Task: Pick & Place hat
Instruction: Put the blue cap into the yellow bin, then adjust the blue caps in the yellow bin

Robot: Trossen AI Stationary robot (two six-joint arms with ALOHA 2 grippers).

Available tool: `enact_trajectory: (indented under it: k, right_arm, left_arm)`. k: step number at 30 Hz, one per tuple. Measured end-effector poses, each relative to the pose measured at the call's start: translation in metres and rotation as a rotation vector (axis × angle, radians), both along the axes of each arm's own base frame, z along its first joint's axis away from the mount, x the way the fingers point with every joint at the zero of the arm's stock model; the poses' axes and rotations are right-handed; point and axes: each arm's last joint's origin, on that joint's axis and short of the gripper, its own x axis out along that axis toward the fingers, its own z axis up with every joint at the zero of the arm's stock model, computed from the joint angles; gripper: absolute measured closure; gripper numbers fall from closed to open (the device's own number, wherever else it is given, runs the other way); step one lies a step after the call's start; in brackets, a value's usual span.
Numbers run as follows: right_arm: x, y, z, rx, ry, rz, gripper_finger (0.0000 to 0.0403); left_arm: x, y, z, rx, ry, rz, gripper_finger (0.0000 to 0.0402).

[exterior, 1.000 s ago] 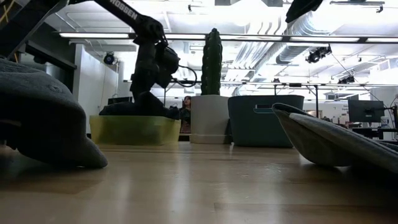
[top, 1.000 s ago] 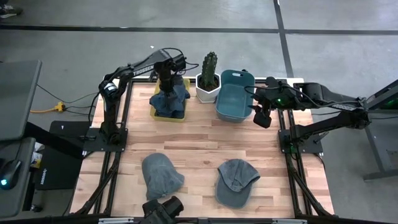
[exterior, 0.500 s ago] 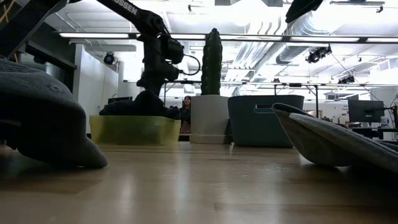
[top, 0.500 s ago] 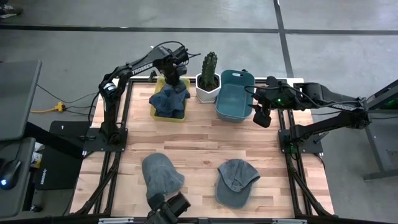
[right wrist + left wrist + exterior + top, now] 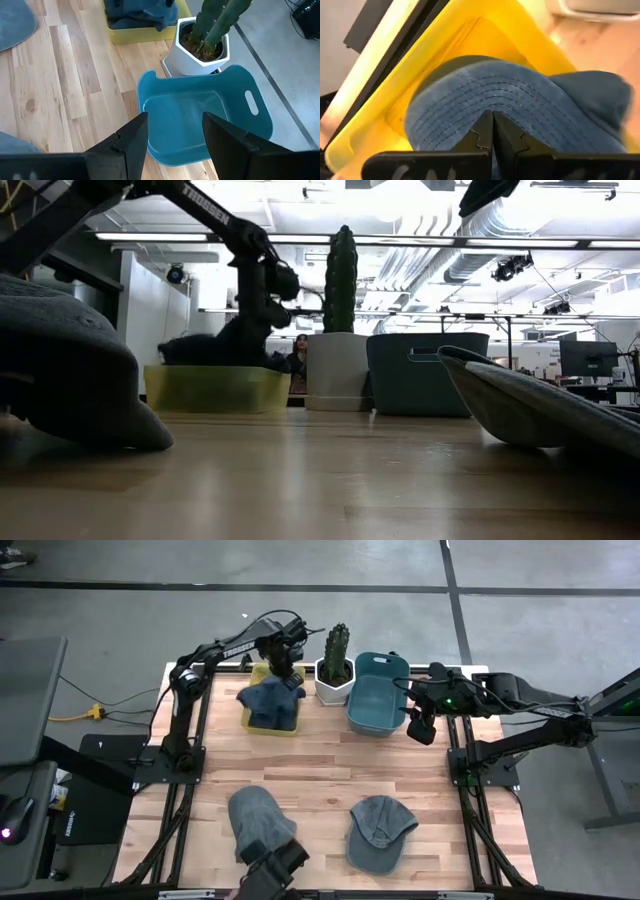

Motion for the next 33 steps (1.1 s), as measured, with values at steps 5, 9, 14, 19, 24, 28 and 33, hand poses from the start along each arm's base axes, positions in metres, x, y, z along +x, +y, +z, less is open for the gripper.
enact_trajectory:
  k: [5,9,14,19,24,28,33]
  right_arm:
    - [0.0,0.0,0.0,0.004,-0.002,-0.004,0.0222]
    - [-0.001,0.0,0.0,0.008,0.003,-0.008,0.0222]
    - [-0.001,0.0,-0.001,0.013,0.002,-0.013,0.0221]
    - [-0.001,0.0,-0.001,0.006,0.005,-0.013,0.0221]
    - [-0.001,0.0,-0.001,-0.003,0.008,-0.014,0.0221]
    - [-0.001,0.0,-0.001,-0.002,0.008,-0.013,0.0221]
    - [-0.001,0.0,-0.001,-0.002,0.008,-0.014,0.0221]
  left_arm:
    - [-0.001,0.009,-0.02,-0.005,0.061,0.059,0.0401]
    - [-0.003,0.014,-0.024,0.004,0.067,0.109,0.0402]
    - [-0.003,0.014,-0.025,-0.005,0.073,0.109,0.0401]
    - [-0.006,0.011,-0.018,-0.014,0.071,0.108,0.0402]
    - [-0.005,0.013,0.003,0.056,0.055,0.114,0.0401]
    - [-0.007,0.011,0.028,0.042,0.061,0.093,0.0402]
    - [-0.003,0.0,0.046,-0.061,-0.008,0.011,0.0402]
